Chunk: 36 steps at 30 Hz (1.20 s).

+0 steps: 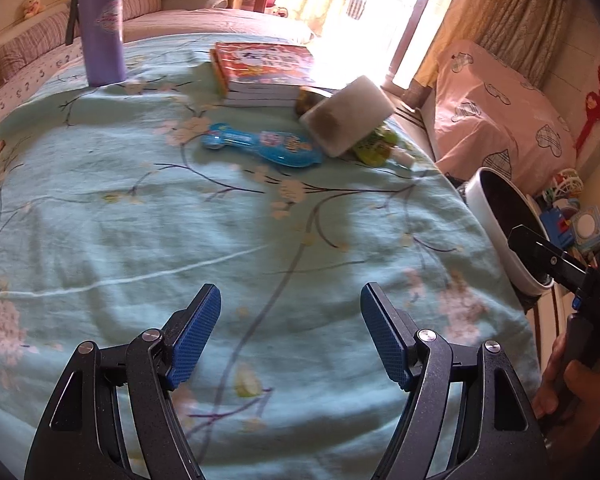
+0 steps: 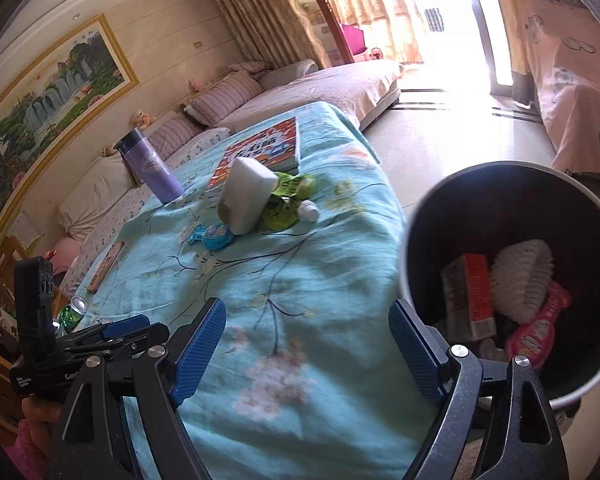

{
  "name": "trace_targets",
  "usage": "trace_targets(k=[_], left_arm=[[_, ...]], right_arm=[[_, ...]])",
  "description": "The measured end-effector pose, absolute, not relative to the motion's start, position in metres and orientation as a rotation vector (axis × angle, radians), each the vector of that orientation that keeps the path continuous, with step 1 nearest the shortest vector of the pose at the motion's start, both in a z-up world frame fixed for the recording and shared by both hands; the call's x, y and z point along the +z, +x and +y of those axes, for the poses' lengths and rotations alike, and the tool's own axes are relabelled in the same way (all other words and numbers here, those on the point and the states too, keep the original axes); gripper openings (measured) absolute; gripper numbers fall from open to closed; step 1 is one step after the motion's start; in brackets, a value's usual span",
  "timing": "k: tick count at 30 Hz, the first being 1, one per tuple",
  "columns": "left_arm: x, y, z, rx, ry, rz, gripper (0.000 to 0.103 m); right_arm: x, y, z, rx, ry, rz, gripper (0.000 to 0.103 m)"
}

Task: Collect trash
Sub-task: 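Move both open tools toward the blue candy toy and white foam block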

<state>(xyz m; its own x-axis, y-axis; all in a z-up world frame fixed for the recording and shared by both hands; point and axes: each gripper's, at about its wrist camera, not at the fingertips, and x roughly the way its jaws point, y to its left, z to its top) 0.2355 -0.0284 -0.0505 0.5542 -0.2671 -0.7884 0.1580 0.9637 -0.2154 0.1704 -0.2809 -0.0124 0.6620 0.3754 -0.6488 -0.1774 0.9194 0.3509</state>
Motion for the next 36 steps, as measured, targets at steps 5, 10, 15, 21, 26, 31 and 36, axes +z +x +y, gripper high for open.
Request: trace_targets(k=[5, 10, 15, 21, 26, 31, 36], left_arm=[[-0.052, 0.249, -0.015, -0.244, -0.087, 0.947, 0.074], [-0.048, 0.270, -0.009, -0.251, -0.004, 0.921, 0.074], [-0.050, 0.305, -0.001, -0.272, 0.048, 0.923, 0.075], [-0.045, 0.353, 0.016, -0.201, -0.020, 0.914, 0.075], [-0.048, 0.380, 0.025, -0.150, -0.121, 0.921, 0.075], [-0.055, 0.397, 0.013, -0.145, -0.087, 0.936, 0.075], [-0.062, 0.386, -0.004, -0.172, 0.020, 0.944, 0.062]], right_arm=[[-0.014, 0.187, -0.263, 0.347, 0.254, 0.799, 0.085], [-0.011, 0.208, -0.249, 0.377, 0.254, 0.791, 0.085], [-0.007, 0.234, -0.238, 0.395, 0.253, 0.779, 0.085], [-0.002, 0.270, -0.233, 0.402, 0.291, 0.747, 0.084], [-0.007, 0.301, -0.229, 0.411, 0.336, 0.757, 0.076], [-0.017, 0.317, -0.220, 0.427, 0.342, 0.796, 0.052], [-0.014, 0.303, -0.223, 0.433, 0.314, 0.786, 0.036]])
